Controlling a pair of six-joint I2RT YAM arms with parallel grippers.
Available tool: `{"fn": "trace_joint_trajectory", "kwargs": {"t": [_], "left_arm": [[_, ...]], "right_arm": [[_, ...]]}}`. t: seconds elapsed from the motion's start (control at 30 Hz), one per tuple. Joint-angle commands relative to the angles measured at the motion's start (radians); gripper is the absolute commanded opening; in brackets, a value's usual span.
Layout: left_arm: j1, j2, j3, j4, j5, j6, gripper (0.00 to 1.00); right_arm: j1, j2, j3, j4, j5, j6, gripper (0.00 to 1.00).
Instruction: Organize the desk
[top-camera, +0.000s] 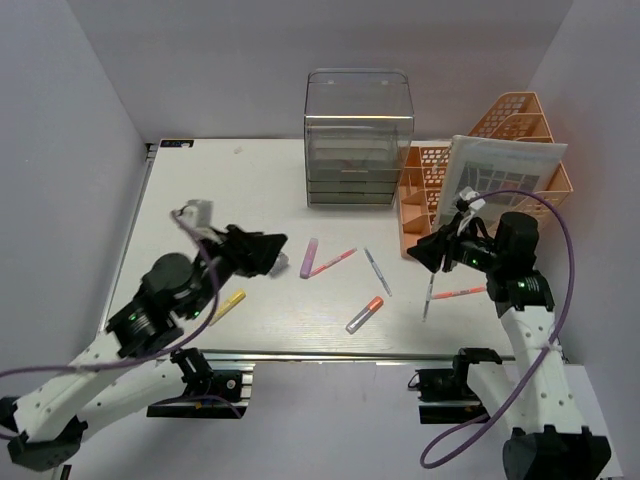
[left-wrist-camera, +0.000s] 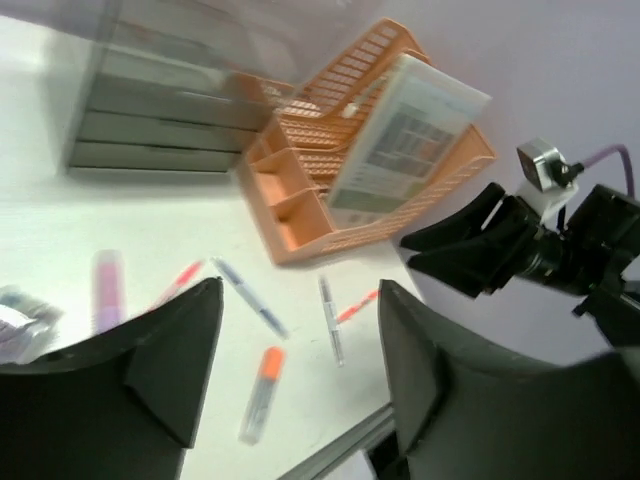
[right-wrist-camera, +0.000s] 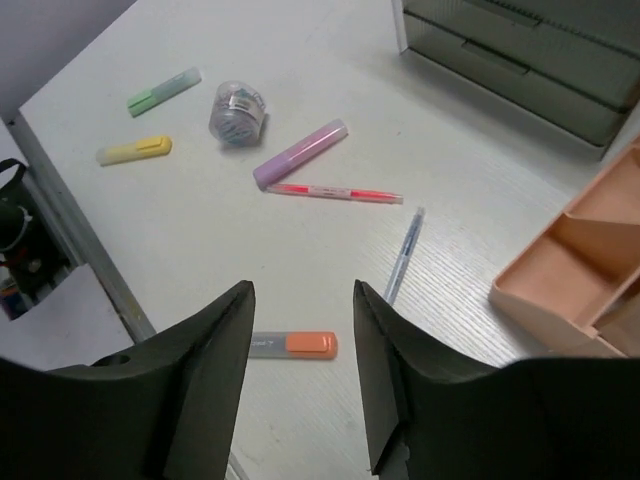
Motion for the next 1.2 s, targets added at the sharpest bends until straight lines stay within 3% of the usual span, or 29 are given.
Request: {"fn": "trace_joint_trajectory", "kwargs": {"t": [0.0,0.17,0.2,0.33,0.53,0.9,1.03,1.17], "left_arm": [[0.001,-0.122,-0.050,-0.278,-0.106,-0.118,0.79],[0.001,-0.146,-0.070,-0.445,-0.132,-0.213,0.89],[0.001,-0.135,-0.070,-0.474,-0.147,-0.251,0.98],[0.001,-0.104,-0.097,-0.530,-0.172,-0.365,0.98],[0.001,-0.176,-0.151,-0.517,-0.182,-0.455,0.98],[0.001,-0.224,-0.159,-0.585,-0.205,-0.491,0.98],[0.001,-0.228,-0.156,-0.597,-0.236,-0.485,0.98],[0.001,-0.227,-0.150,-0.600,-0.250,-0.479,0.98]], "right_arm": [[0.038,0.050,0.055,0.102,-0.044,0.096,0.51],[0.106,0.182,0.095,0.191,0.033,0.196,0.56],[0.127,0.225,0.101,0.211,0.045,0.216,0.57],[0.206,0.352,0.165,0.256,0.142,0.277,0.65],[0.305,0.533,0.253,0.314,0.268,0.331,0.73],[0.384,0.719,0.148,0.835,0.381,0.653,0.54],[0.427,0.817,0.237,0.773,0.420,0.653,0.53],[0.480,0.896,0.337,0.642,0.475,0.486,0.57]]}}
